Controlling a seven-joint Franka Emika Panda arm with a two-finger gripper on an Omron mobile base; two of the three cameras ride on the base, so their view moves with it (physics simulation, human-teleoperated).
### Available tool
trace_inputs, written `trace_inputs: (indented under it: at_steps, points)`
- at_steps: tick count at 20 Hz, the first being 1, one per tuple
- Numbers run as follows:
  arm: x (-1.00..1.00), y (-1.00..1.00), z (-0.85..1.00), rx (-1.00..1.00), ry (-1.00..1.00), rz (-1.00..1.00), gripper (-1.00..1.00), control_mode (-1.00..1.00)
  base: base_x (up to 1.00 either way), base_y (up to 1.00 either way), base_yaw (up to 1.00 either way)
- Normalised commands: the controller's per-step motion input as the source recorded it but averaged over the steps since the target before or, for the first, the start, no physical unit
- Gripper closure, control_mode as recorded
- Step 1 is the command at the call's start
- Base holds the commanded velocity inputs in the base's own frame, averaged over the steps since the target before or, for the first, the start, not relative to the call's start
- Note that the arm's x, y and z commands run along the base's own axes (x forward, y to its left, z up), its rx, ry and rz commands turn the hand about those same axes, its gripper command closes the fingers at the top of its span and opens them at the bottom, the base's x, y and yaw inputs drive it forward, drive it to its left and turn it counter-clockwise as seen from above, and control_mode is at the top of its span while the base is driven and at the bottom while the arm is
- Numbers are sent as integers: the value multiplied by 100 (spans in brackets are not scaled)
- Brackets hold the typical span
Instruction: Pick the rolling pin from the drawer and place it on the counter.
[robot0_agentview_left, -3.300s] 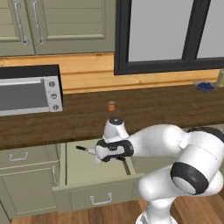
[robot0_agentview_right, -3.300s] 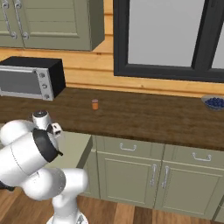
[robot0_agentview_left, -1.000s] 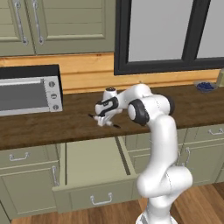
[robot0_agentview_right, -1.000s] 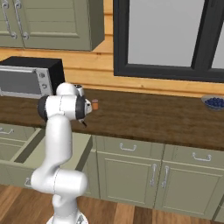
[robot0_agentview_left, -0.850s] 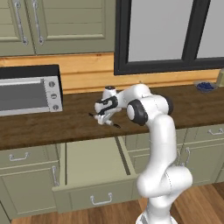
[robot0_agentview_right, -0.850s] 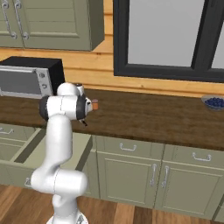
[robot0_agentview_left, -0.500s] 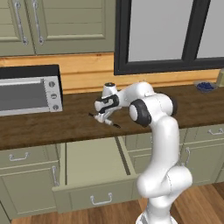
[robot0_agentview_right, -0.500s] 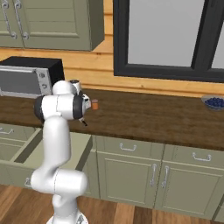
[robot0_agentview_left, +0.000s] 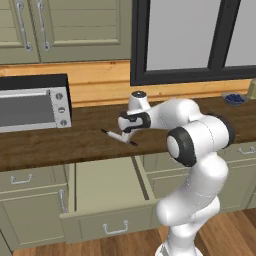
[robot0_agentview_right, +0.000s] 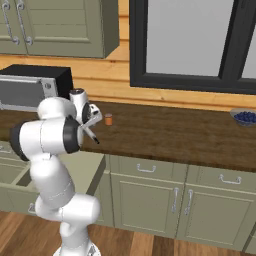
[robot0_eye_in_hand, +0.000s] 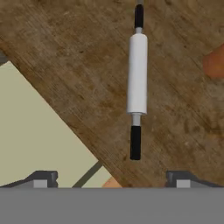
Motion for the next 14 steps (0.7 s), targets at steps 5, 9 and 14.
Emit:
trace_inputs:
  at_steps: [5,9,14]
  points:
    - [-100,-30,80,0,-37,0,-100,-100,0,0,0]
    - [-100,-25,95,1,-41,0,-100,-100,0,0,0]
    - [-100,-14,89,0,-29,0,-100,-100,0,0,0]
